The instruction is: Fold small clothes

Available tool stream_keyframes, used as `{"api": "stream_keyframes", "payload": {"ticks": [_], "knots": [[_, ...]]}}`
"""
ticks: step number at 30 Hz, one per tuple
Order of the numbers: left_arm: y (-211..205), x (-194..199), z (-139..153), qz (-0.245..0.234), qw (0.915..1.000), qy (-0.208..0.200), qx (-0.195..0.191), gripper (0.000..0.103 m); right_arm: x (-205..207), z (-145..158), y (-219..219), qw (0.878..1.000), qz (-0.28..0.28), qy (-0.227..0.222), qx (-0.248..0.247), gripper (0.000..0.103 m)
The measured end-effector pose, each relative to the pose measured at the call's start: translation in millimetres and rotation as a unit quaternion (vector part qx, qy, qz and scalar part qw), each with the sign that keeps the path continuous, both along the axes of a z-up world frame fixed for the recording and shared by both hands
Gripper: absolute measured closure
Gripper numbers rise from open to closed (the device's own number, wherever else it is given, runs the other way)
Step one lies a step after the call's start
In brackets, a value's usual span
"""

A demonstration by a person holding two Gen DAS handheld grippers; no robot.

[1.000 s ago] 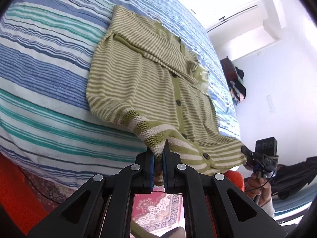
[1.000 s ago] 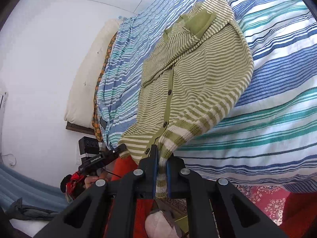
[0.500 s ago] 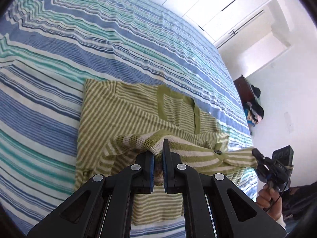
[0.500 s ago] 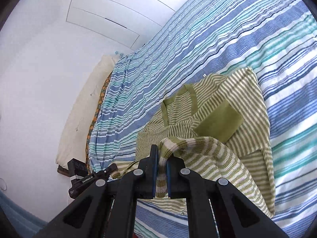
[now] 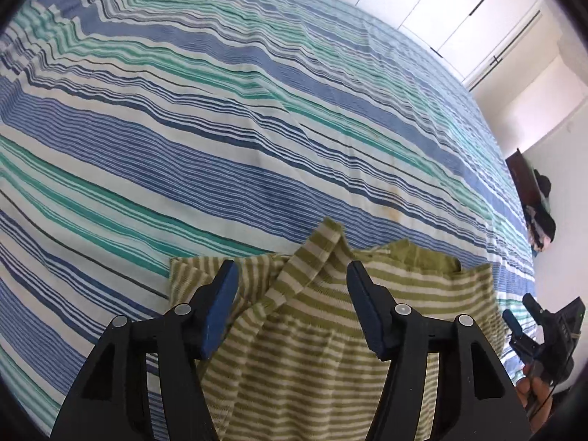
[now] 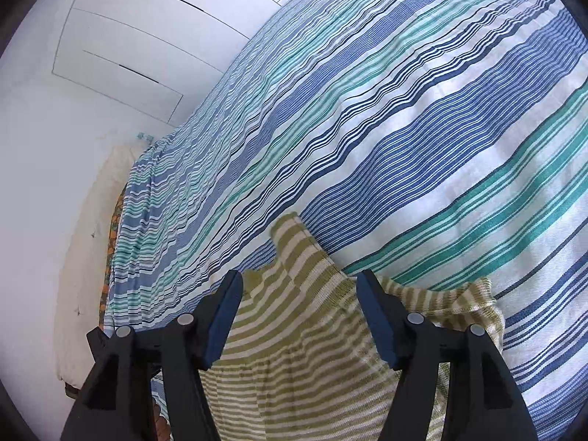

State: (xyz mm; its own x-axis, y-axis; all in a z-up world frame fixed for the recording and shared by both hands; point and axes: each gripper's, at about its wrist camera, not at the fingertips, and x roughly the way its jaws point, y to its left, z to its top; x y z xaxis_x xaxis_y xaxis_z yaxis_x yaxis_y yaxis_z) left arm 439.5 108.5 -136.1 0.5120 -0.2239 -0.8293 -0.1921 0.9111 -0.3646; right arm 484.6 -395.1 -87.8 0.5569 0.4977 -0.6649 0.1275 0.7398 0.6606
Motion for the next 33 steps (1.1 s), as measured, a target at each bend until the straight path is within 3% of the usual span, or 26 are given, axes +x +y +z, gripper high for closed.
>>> {"api": "stream_keyframes", "payload": {"ticks": [2,6,8,10,12,14,15,18,19,20,23,26,33], "knots": [[-2,-27,9,-0.005,0.9998,-0.017,0.0,0.039,-15,15,7,0.999,0.03,-0.027,-0.037,0.038],[-34,-92,15,-0.068,0.9967,-0.042,0.008,0.016,-67,37,54,0.975,0.184,-0.087,-0.095,0.038],[-52,-122,0,-0.103,0.9935,-0.029,0.038,0.01,-98,29,78,0.956,0.261,-0.085,-0.105,0.038],[-61,-138,-25,-0.123,0.9893,0.013,0.078,0.011,-118,6,88,0.942,0.293,-0.055,-0.152,0.039],[-59,-150,-42,-0.124,0.984,0.04,0.121,0.018,-132,-25,76,0.933,0.277,-0.012,-0.231,0.041],[-52,-164,-36,-0.12,0.9822,0.037,0.14,0.019,-147,-34,41,0.943,0.236,-0.005,-0.236,0.059],[-48,-172,-29,-0.113,0.9836,0.036,0.136,0.019,-154,-30,25,0.949,0.211,-0.004,-0.234,0.059],[-36,-200,-8,-0.09,0.9887,0.023,0.118,0.01,-184,-2,-4,0.958,0.164,-0.013,-0.236,0.054],[-34,-210,-3,-0.082,0.9901,0.016,0.113,0.008,-196,7,-7,0.957,0.155,-0.024,-0.245,0.046],[-32,-219,-3,-0.075,0.991,0.012,0.11,0.008,-208,15,-9,0.956,0.148,-0.035,-0.252,0.041],[-30,-237,-15,-0.05,0.9931,0.024,0.104,0.008,-243,28,-10,0.958,0.131,-0.054,-0.25,0.038],[-34,-251,-40,-0.03,0.9935,0.045,0.1,0.008,-279,20,-3,0.963,0.115,-0.059,-0.238,0.037],[-60,-267,-51,-0.055,0.9824,0.031,0.175,0.002,-330,-9,16,0.962,0.124,-0.03,-0.24,0.037]]}}
